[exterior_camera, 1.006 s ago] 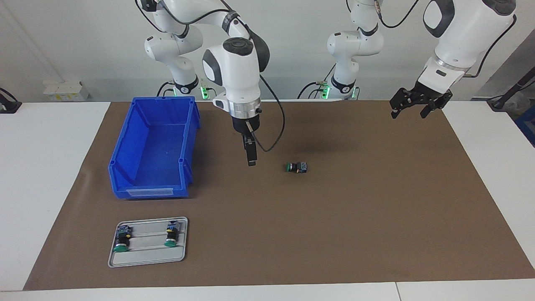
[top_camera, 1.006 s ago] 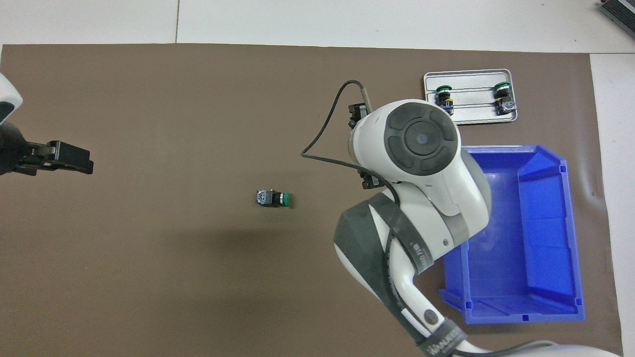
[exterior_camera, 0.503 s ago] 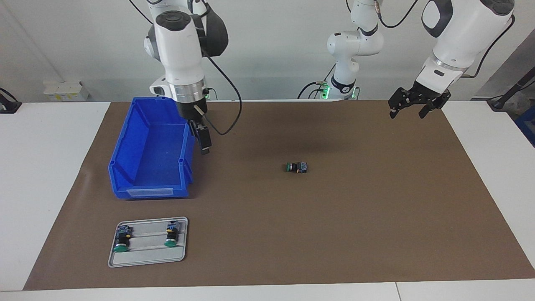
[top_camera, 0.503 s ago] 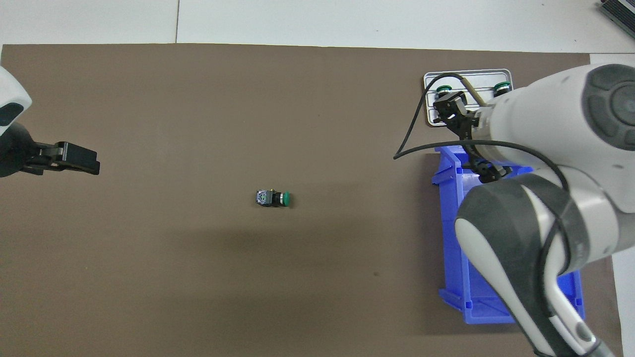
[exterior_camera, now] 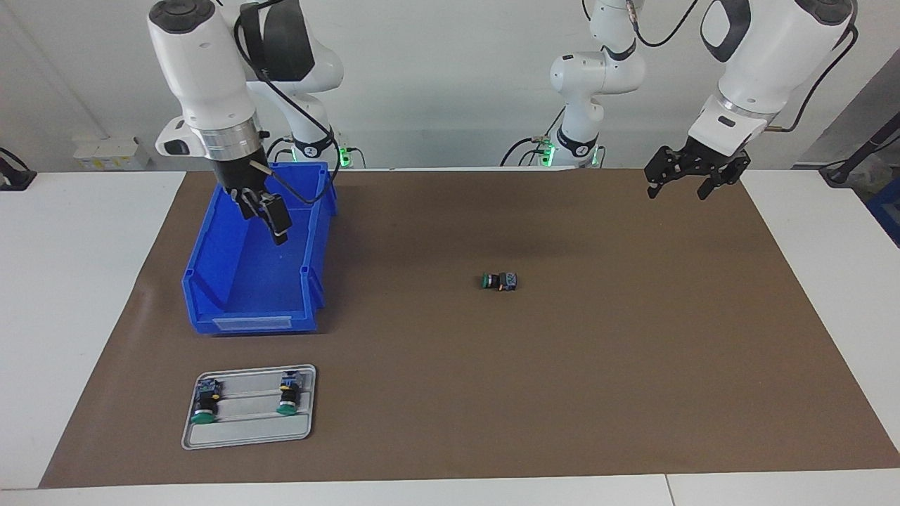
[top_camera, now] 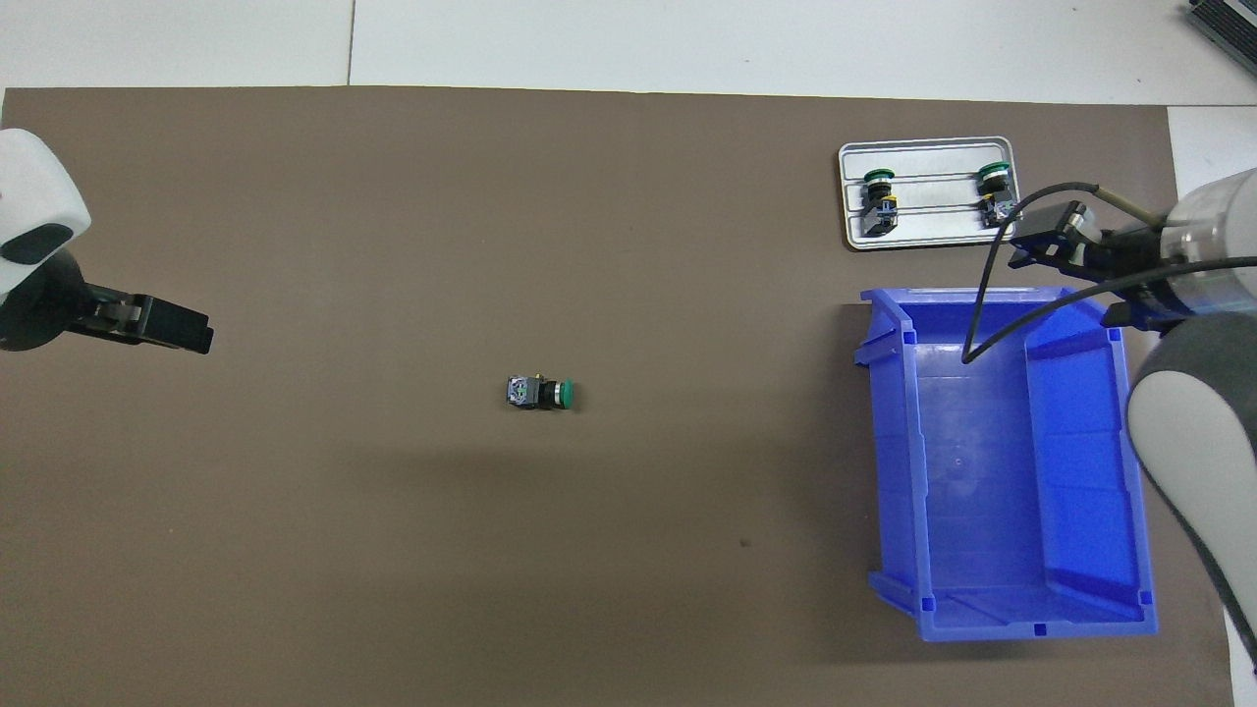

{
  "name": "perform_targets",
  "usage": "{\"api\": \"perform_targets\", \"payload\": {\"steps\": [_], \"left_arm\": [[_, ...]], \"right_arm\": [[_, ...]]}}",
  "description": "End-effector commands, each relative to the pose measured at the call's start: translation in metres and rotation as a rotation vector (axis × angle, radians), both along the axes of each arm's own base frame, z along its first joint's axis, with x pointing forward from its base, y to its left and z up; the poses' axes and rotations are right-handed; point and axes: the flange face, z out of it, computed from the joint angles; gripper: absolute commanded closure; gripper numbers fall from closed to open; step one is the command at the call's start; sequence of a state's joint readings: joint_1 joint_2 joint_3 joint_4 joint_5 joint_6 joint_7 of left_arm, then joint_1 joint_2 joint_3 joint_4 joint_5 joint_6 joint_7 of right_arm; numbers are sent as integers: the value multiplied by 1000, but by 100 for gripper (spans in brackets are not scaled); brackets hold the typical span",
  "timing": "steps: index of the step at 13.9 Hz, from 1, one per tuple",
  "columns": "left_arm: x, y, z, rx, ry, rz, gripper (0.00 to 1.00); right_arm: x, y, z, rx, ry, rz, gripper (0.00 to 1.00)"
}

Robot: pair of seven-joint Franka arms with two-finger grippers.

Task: Place and press button with both arms
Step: 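Withdraw the right gripper back beside the blue bin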

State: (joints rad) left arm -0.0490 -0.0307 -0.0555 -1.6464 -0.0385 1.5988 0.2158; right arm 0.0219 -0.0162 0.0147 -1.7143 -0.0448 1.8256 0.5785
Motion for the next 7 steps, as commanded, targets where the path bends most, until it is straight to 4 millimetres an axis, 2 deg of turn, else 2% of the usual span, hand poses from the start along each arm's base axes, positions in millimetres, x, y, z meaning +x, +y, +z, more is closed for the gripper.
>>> {"api": "perform_targets", "payload": {"steps": [1, 5, 7], "left_arm": [[-11, -8, -4, -14, -23, -267, 0], [-26, -19, -33, -14, -61, -738, 0], [-31, -48, -50, 0, -122, -847, 0]], "right_arm": [[-4, -21, 18, -2, -6, 163, 1], [-13, -31, 37, -19, 60, 351, 0], [-15, -32, 46, -23, 88, 444, 0]]}}
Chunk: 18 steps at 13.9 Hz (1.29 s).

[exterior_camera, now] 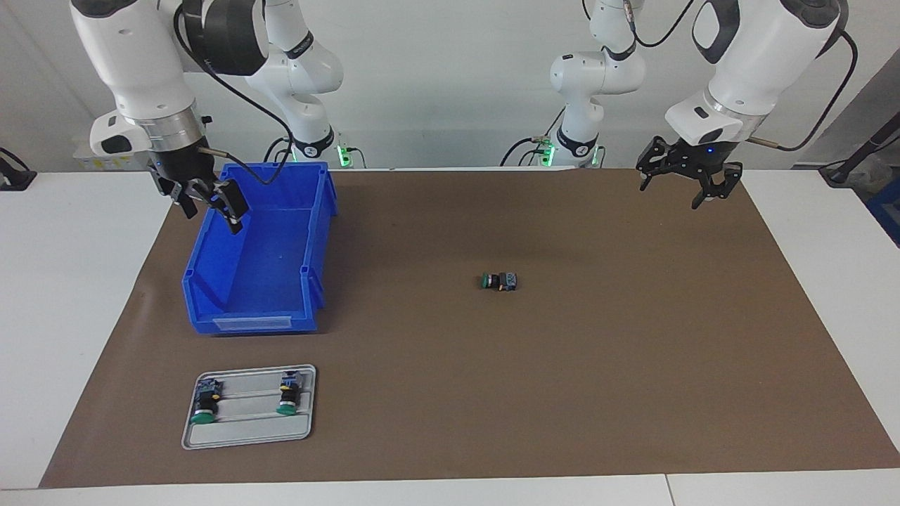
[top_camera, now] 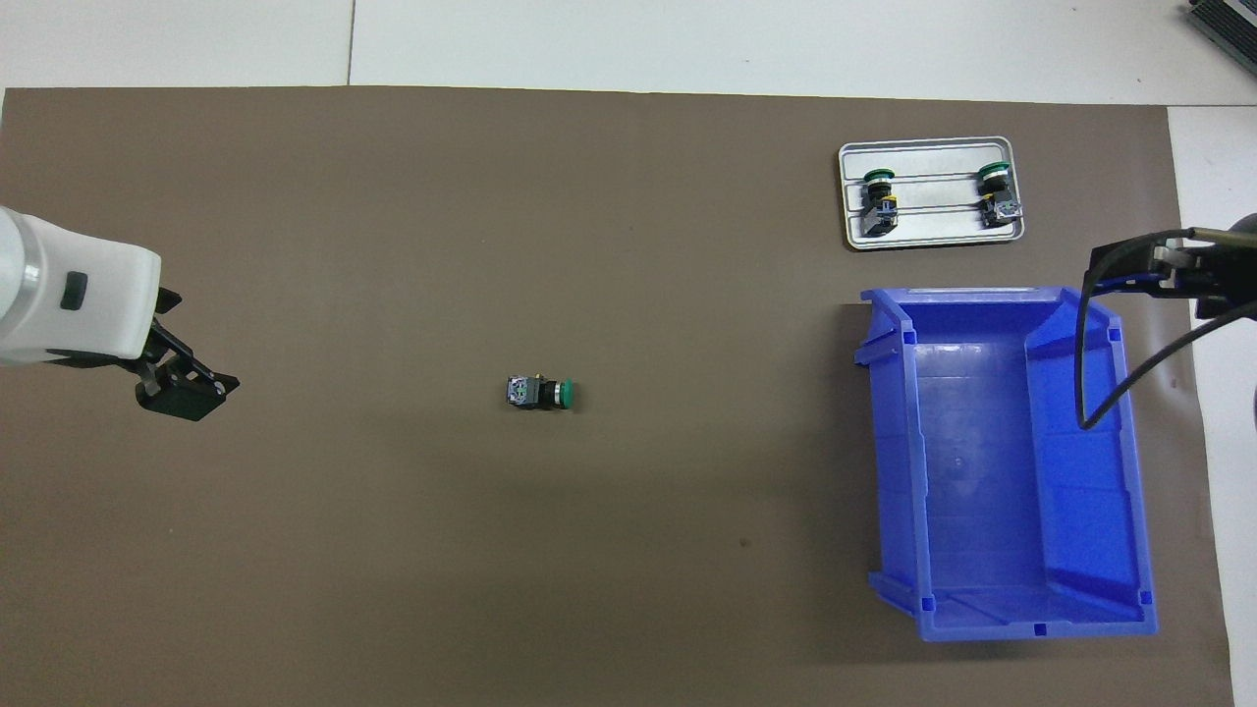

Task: Place and press button with both arms
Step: 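Reach the left gripper toward the black-green part on the table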

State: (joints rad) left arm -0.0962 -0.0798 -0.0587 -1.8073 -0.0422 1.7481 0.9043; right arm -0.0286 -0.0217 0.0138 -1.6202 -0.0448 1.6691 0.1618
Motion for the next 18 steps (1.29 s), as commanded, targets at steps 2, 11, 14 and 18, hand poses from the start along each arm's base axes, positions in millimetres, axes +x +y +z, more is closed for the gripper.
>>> {"api": "perform_targets", "payload": {"steps": [2, 11, 14, 18], "left_arm": [[-25, -55, -26, -11, -59, -207, 0], [-43, -147, -116, -14, 1, -364, 0], [-45, -183, -141, -36, -71, -364, 0], [-45, -205, -171, -44, -76, -338, 0]], "right_arm": [[-5, -5, 7, 21, 43, 110, 0], [-18, 4, -5, 22, 90, 119, 0], [-17, 4, -5, 23, 83, 112, 0], [-17, 6, -7, 76, 78, 71, 0]]}}
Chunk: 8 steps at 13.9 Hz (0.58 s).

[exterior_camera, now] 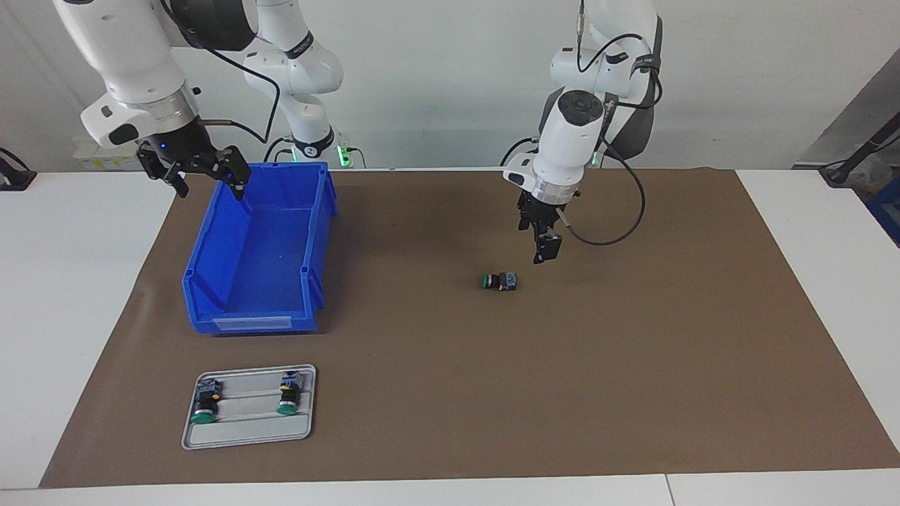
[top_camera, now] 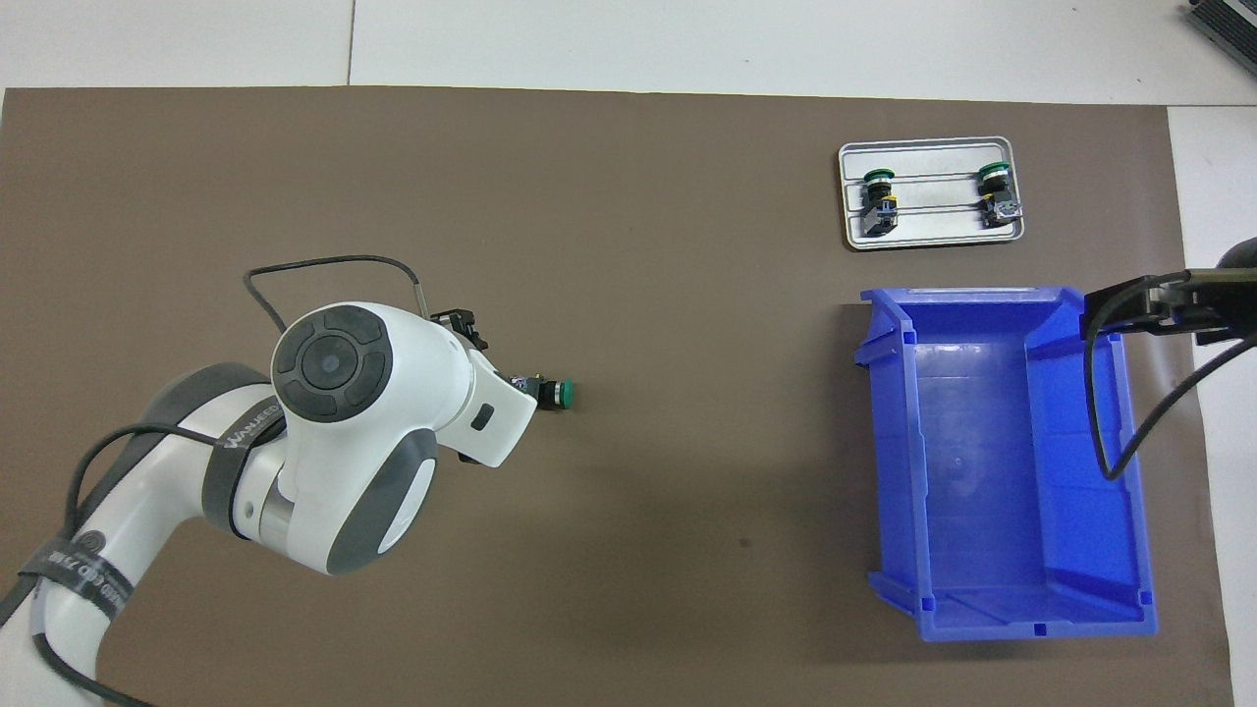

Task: Place and press button with both arms
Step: 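Reach the left gripper toward the black-green part on the table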

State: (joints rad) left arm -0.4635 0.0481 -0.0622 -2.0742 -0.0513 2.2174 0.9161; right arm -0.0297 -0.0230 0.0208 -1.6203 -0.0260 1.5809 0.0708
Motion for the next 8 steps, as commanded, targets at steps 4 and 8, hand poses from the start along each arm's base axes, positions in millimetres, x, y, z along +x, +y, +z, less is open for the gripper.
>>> {"api": "perform_targets", "payload": {"steps": [4, 8], "left_arm": [[0, -29, -58, -10, 12, 47, 0], [0, -50, -91, -7, 12, 58, 0]], "right_arm": [[-6, 2, 1, 65, -22, -32, 0], [-3, 5, 3, -10, -46, -1, 0]]}}
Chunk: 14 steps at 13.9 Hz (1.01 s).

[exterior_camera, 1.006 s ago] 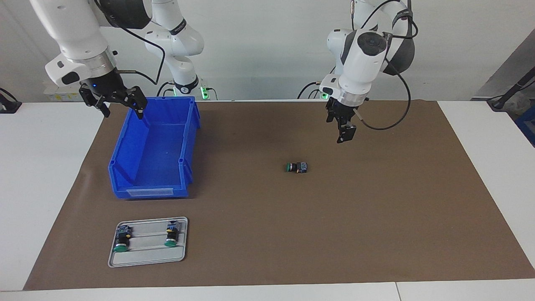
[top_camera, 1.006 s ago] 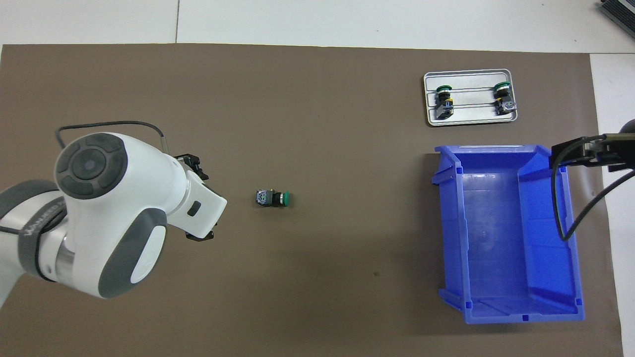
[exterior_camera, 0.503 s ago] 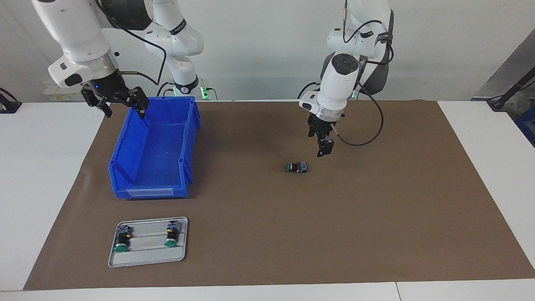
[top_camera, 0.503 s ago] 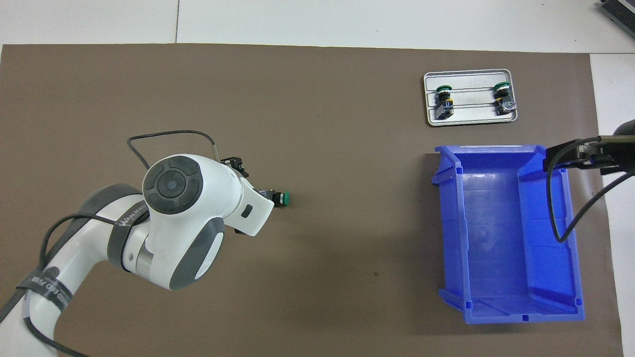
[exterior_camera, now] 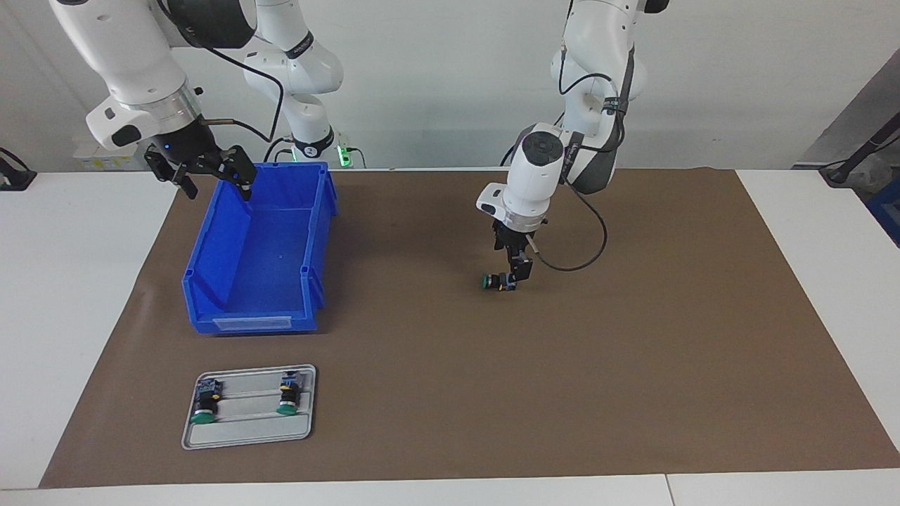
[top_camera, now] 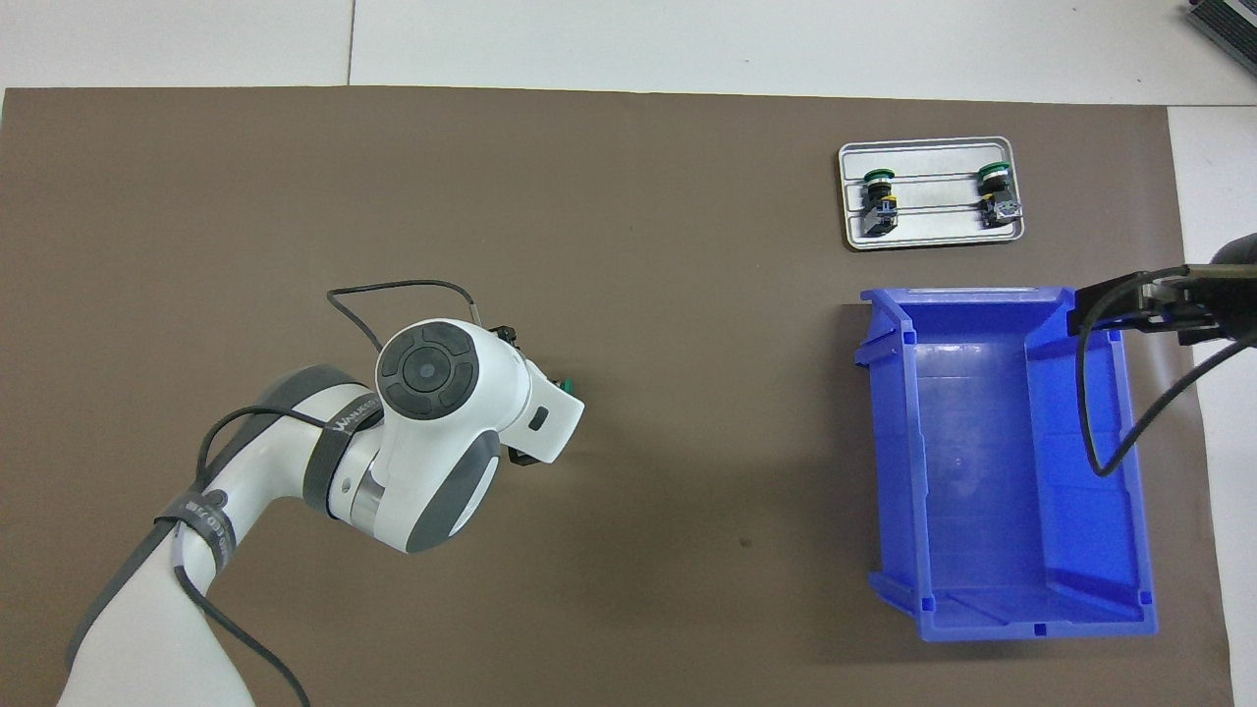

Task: Place and press button with both arms
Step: 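Close the left gripper around the black-green part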

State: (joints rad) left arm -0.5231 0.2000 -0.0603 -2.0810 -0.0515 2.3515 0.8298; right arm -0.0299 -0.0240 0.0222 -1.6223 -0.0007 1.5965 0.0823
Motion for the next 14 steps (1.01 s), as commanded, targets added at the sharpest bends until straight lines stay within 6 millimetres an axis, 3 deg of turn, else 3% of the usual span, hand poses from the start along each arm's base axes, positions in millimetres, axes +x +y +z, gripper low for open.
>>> {"api": "perform_targets", "payload": {"steps": [1, 5, 14], "left_arm": [[2, -15, -20, -9, -19, 23, 0], [6, -17, -20, 3, -58, -8, 0], [10, -23, -48, -23, -94, -10, 0]], "right_arm": [[-4, 3, 2, -31, -32, 6, 0], [-5, 2, 1, -22, -25, -15, 0], [-5, 2, 0, -22, -19, -20, 0]]}}
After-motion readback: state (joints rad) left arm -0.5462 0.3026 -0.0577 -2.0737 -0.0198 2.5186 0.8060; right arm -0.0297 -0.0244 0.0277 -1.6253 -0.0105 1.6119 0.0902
